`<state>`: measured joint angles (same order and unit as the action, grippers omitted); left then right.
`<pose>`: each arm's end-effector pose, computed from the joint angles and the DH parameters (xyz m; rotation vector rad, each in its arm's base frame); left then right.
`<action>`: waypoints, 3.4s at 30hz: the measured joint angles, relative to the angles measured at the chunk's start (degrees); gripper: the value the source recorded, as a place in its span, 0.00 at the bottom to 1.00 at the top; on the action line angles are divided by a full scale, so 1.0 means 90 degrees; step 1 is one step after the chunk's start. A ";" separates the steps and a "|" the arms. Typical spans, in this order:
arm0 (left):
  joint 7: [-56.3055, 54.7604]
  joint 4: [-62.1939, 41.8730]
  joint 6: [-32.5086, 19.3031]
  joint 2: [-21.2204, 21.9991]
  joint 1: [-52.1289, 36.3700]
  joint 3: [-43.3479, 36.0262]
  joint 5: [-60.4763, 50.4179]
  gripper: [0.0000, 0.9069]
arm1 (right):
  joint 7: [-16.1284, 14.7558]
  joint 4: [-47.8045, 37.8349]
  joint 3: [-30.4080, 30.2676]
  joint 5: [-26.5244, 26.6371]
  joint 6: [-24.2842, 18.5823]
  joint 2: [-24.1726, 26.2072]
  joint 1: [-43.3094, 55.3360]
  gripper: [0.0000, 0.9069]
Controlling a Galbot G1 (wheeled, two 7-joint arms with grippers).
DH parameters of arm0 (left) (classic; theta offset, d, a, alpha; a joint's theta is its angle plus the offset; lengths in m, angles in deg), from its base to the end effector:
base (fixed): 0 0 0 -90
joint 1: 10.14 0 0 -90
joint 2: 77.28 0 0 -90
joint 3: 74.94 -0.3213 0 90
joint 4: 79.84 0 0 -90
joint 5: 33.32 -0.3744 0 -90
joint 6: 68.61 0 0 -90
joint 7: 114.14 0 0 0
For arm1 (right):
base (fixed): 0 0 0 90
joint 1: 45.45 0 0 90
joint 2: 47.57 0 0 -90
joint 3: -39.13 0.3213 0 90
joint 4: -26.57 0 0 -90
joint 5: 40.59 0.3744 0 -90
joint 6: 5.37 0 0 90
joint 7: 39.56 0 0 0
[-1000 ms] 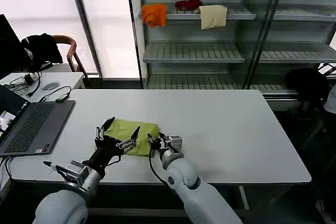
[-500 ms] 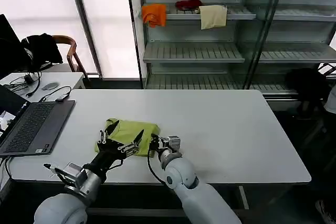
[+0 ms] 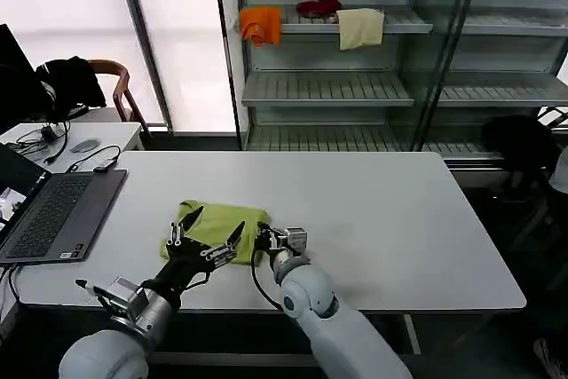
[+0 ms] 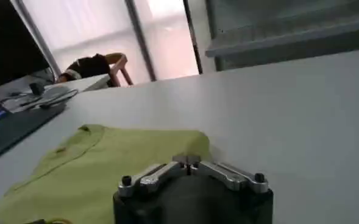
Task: Fold and organize the clothes.
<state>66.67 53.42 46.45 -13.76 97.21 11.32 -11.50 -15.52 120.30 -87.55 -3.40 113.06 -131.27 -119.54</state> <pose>0.2401 0.0129 -0.1440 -0.5633 -3.0185 -0.1151 0.3758 0.1892 -0.2253 0.5148 -2.6596 -0.2416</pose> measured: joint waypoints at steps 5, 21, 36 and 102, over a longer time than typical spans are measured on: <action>0.0003 0.0019 -0.0002 0.0012 0.0000 -0.0014 0.0003 1.00 | -0.0037 0.0060 0.0041 -0.0015 -0.0013 0.0119 -0.0056 0.40; 0.0024 0.0040 -0.0002 0.0010 0.0079 0.0034 -0.0021 1.00 | -0.0639 0.0109 0.0062 0.0151 -0.0295 0.0155 -0.0274 0.86; 0.0031 0.0016 -0.0012 0.0026 0.0083 0.0038 -0.0033 1.00 | -0.0751 -0.0138 0.0051 0.0128 -0.0567 -0.0014 -0.0243 0.00; -0.0849 -0.0509 -0.1951 -0.0134 0.1302 0.0382 -0.0330 1.00 | -0.0920 0.3091 0.3787 -0.1949 -0.3759 0.2805 -0.4936 1.00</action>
<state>59.03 48.84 28.89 -14.96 108.93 14.77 -14.46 -23.80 148.12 -53.47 -20.95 79.23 -106.02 -163.96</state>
